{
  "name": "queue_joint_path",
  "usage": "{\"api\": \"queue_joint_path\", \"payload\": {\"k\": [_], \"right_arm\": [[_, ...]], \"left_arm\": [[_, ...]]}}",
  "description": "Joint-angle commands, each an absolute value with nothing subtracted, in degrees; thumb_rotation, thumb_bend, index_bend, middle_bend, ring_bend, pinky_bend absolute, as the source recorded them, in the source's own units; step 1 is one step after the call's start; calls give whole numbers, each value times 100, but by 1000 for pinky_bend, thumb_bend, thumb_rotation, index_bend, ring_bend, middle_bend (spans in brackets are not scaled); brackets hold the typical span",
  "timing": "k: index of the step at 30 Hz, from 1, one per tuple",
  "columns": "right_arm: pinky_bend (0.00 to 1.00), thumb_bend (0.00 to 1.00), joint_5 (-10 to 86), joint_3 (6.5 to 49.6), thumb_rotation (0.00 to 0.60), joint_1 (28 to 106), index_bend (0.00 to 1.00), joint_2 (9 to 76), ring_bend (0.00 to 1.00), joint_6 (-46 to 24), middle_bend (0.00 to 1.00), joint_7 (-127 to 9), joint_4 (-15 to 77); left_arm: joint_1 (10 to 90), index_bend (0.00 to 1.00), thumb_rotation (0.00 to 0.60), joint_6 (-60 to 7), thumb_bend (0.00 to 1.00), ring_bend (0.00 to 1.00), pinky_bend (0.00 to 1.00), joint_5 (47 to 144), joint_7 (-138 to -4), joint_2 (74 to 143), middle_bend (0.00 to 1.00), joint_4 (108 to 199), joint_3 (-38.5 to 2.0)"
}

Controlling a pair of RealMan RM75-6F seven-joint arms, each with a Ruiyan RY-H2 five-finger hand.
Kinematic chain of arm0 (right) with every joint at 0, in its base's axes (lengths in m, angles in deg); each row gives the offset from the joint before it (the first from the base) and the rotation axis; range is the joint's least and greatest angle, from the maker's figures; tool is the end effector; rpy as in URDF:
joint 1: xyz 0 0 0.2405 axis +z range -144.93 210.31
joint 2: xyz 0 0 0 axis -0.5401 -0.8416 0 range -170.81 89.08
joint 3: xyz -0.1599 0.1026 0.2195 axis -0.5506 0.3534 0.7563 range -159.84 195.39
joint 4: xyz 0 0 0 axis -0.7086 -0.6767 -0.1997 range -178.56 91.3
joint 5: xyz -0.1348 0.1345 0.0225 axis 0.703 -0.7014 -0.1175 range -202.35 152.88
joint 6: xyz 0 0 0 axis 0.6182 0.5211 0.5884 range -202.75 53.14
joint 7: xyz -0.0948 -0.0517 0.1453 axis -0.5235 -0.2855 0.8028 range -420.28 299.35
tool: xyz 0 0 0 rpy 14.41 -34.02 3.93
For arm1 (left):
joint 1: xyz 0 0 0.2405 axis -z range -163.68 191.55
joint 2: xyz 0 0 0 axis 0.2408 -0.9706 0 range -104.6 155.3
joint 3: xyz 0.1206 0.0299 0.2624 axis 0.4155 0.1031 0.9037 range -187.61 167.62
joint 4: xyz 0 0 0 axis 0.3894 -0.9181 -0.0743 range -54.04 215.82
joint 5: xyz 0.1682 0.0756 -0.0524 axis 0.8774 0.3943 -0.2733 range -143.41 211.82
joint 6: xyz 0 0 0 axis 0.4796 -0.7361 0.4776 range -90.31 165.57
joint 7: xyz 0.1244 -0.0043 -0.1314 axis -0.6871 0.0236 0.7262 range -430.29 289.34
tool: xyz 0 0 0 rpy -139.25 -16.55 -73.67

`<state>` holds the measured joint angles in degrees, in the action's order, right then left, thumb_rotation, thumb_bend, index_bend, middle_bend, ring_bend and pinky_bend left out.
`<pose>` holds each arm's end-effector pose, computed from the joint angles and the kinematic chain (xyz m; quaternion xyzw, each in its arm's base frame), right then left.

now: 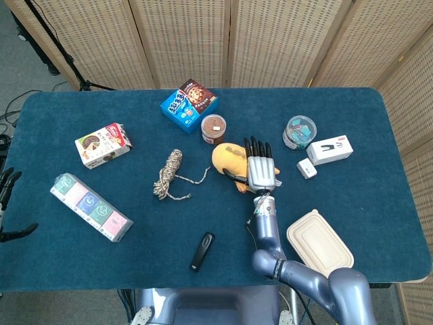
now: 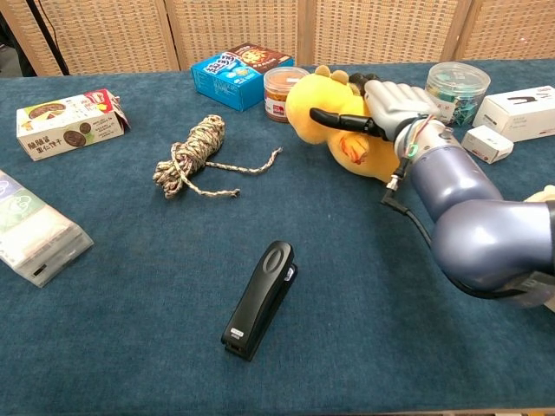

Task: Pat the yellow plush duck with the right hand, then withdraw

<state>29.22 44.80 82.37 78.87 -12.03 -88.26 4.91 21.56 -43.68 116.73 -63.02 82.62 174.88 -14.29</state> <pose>-0.1452 -0.4508 -0.0882 0.5974 -0.4149 0.3861 0.5673 -0.3337 0.2398 0.2283 -0.5809 -0.4085 -0.3975 0.5811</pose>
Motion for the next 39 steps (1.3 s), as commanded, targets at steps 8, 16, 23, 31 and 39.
{"api": "queue_joint_path", "payload": {"k": [8, 16, 23, 31, 39], "right_arm": [[0, 0, 3134, 4141, 0, 7579, 0, 7439, 0, -888, 0, -8399, 1016], [0, 0, 3234, 4014, 0, 7273, 0, 7114, 0, -783, 0, -8266, 1534], [0, 0, 3312, 4155, 0, 7412, 0, 6924, 0, -567, 0, -8699, 2256], [0, 0, 3310, 4264, 0, 7780, 0, 6994, 0, -335, 0, -9564, 2857], [0, 0, 3819, 3800, 0, 7630, 0, 6322, 0, 46, 0, -10346, 3767]], "left_arm": [[2165, 0, 600, -4351, 0, 0, 0, 11632, -6420, 8288, 0, 17531, -1434], [2173, 0, 600, -4330, 0, 0, 0, 11596, -6458, 8290, 0, 17557, -1442], [2165, 0, 600, -4329, 0, 0, 0, 11603, -6405, 8269, 0, 17559, -1436], [2130, 0, 600, -4392, 0, 0, 0, 11678, -6159, 8224, 0, 17473, -1427], [2097, 0, 600, -4450, 0, 0, 0, 11752, -5875, 8187, 0, 17355, -1418]]}}
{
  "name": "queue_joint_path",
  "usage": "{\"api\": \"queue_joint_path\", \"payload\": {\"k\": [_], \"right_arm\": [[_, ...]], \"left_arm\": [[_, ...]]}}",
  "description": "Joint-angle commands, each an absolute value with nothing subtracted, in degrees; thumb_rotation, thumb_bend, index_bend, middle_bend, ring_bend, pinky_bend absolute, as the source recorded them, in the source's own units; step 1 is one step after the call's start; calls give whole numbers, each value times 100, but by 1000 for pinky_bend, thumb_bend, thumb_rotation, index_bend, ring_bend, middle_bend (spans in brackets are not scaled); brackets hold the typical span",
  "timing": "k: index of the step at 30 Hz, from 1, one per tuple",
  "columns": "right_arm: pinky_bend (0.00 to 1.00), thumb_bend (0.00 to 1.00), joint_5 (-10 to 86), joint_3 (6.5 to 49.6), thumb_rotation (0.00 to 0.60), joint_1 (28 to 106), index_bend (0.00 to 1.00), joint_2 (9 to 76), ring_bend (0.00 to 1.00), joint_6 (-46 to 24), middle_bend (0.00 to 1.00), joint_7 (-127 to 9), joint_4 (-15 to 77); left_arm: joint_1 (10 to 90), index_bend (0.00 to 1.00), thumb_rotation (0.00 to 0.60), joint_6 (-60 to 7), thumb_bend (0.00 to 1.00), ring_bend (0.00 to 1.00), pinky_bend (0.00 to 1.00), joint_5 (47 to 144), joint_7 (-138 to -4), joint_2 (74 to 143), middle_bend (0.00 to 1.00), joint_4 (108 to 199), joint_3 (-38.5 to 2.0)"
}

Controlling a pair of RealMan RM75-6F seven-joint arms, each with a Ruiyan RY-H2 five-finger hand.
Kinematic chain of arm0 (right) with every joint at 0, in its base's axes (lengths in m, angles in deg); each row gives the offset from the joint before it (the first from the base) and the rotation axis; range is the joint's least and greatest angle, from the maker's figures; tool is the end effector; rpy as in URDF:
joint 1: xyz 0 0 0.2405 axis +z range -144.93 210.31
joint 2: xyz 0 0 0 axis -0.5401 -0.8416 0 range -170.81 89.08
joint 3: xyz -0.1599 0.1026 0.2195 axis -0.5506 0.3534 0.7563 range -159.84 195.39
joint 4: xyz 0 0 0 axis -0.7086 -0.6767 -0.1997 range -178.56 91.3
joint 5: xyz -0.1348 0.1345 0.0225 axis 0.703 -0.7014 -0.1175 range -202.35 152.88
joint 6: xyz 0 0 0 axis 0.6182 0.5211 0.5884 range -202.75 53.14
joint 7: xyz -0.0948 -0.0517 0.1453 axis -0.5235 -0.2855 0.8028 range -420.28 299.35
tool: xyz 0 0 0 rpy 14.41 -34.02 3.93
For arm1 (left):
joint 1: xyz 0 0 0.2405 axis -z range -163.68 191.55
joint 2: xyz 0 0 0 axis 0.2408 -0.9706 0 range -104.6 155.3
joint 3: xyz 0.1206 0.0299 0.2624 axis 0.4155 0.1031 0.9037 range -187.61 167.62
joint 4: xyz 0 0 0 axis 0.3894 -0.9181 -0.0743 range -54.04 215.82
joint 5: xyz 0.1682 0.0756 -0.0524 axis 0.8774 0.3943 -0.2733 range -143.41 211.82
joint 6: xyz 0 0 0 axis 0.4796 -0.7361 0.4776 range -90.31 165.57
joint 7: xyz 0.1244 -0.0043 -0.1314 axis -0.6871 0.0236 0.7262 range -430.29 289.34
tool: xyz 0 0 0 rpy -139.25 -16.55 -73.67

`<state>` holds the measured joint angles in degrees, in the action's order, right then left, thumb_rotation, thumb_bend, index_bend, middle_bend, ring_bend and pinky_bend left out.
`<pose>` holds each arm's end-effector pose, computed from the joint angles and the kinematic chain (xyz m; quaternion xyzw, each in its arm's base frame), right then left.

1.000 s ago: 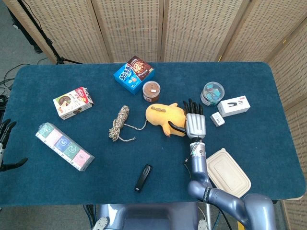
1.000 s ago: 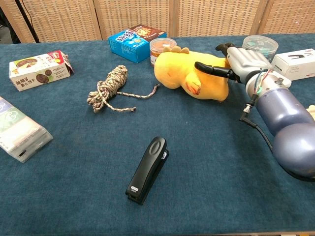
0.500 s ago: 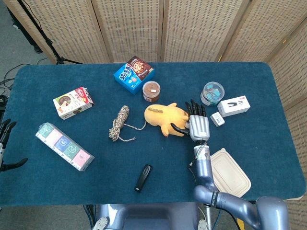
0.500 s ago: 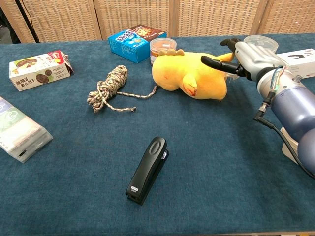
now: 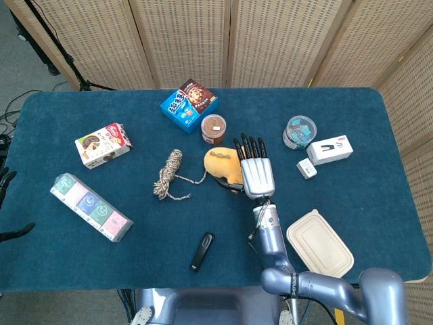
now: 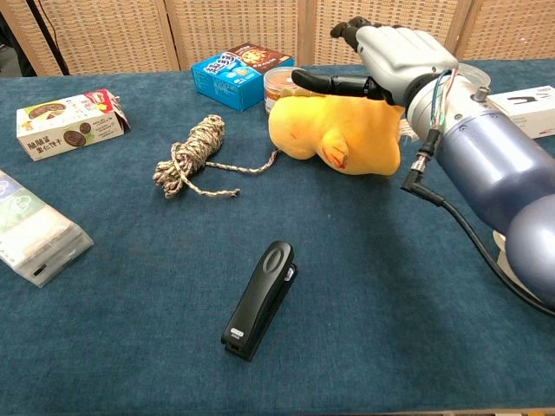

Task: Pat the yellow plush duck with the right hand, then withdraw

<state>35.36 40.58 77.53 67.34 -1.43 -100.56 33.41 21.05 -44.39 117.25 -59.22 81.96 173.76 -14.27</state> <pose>-0.1001 -0.4142 -0.0291 0.6308 -0.3272 0.4388 0.5500 -0.3369 0.2372 0.2361 -0.5712 -0.4151 -0.4108 0.5767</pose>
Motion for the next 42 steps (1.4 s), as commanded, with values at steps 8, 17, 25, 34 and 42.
{"api": "queue_joint_path", "payload": {"k": [8, 17, 25, 34, 42], "right_arm": [[0, 0, 4381, 3241, 0, 6932, 0, 4842, 0, 451, 0, -10469, 4917], [0, 0, 5008, 2711, 0, 6034, 0, 3522, 0, 942, 0, -9521, 5390], [0, 182, 5138, 2313, 0, 5093, 0, 2872, 0, 1456, 0, -8375, 5170], [0, 330, 5620, 1923, 35, 4281, 0, 3056, 0, 1977, 0, -6862, 4182], [0, 360, 5937, 1960, 90, 4014, 0, 3124, 0, 2220, 0, -6398, 3942]], "left_arm": [[2075, 0, 600, -4510, 0, 0, 0, 11854, -6019, 8222, 0, 17400, -1368], [2084, 0, 600, -4468, 0, 0, 0, 11788, -6715, 8390, 0, 17586, -1321], [1914, 0, 600, -4766, 0, 0, 0, 11950, -7270, 8667, 0, 17520, -1189], [1730, 0, 600, -5040, 0, 0, 0, 12042, -7320, 8806, 0, 17388, -1128], [1739, 0, 600, -5001, 0, 0, 0, 11992, -7349, 8818, 0, 17382, -1173]]}}
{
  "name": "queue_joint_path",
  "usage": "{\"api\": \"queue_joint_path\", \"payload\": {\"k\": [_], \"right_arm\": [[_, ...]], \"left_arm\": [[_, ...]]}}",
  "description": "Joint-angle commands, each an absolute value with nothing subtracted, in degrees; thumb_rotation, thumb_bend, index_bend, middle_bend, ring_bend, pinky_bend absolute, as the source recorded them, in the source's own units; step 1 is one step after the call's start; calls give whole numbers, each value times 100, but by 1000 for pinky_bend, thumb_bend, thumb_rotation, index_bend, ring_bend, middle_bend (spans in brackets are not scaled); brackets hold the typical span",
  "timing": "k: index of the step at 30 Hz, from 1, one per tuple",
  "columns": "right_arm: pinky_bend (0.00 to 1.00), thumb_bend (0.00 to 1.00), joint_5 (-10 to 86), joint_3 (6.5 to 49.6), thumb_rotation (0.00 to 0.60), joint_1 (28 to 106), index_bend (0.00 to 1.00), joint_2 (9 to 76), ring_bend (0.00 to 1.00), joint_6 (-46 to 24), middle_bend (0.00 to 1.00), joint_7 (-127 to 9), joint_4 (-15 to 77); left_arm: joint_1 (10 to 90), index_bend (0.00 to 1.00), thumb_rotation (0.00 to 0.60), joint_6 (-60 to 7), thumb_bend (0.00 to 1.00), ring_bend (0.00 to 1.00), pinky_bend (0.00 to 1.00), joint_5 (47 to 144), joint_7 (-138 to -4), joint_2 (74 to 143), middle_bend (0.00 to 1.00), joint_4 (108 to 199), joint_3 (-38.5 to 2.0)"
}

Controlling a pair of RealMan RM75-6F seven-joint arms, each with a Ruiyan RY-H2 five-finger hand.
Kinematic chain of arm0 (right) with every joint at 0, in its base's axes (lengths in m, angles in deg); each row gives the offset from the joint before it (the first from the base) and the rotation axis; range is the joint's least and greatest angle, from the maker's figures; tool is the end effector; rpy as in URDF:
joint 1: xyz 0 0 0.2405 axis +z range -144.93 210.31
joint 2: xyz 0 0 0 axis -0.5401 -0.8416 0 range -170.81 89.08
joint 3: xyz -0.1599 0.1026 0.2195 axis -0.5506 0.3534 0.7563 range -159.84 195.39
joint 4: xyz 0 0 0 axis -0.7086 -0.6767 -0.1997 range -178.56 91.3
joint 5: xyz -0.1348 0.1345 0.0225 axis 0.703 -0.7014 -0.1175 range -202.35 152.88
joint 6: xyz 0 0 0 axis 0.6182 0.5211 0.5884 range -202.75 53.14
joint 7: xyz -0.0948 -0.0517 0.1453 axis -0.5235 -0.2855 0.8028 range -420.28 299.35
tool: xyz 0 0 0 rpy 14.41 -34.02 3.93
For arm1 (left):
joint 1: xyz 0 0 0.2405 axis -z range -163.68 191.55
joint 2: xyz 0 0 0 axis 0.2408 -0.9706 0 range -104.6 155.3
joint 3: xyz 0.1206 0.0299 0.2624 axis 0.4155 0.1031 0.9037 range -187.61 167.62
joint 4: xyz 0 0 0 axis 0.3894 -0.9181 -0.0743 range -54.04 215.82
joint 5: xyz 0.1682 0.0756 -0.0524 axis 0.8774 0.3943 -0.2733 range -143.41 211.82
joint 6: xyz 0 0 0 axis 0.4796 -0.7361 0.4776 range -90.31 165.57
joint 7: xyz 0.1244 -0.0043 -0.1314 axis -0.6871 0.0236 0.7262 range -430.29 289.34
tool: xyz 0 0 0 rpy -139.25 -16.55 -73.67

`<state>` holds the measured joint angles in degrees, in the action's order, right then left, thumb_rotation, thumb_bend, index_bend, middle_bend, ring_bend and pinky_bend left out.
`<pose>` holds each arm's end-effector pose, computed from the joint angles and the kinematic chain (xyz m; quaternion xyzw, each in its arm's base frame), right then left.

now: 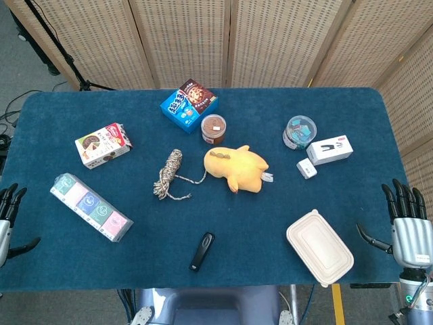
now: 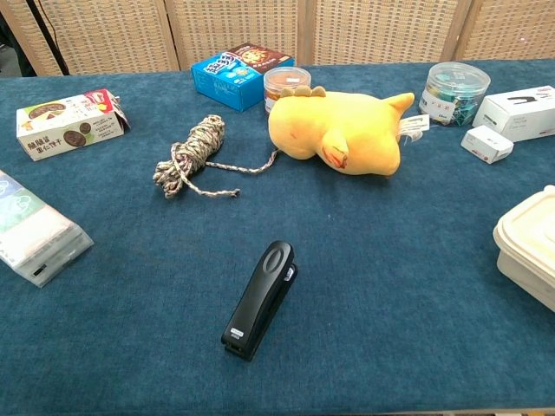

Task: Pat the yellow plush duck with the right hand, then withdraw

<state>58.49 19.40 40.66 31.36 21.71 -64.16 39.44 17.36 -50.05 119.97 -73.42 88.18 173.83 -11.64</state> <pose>-0.3367 -0.2322 0.1873 0.5644 -0.3035 0.4214 0.6417 -0.3381 0.2066 0.2017 -0.5952 -0.3693 -0.3695 0.6106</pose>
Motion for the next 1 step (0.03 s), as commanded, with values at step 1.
{"api": "queue_joint_path", "payload": {"k": [1], "right_arm": [[0, 365, 5958, 1968, 89, 4001, 0, 3118, 0, 2224, 0, -6404, 3957]], "left_arm": [[1738, 0, 600, -4998, 0, 0, 0, 11990, -7353, 8819, 0, 17381, -1174]]}}
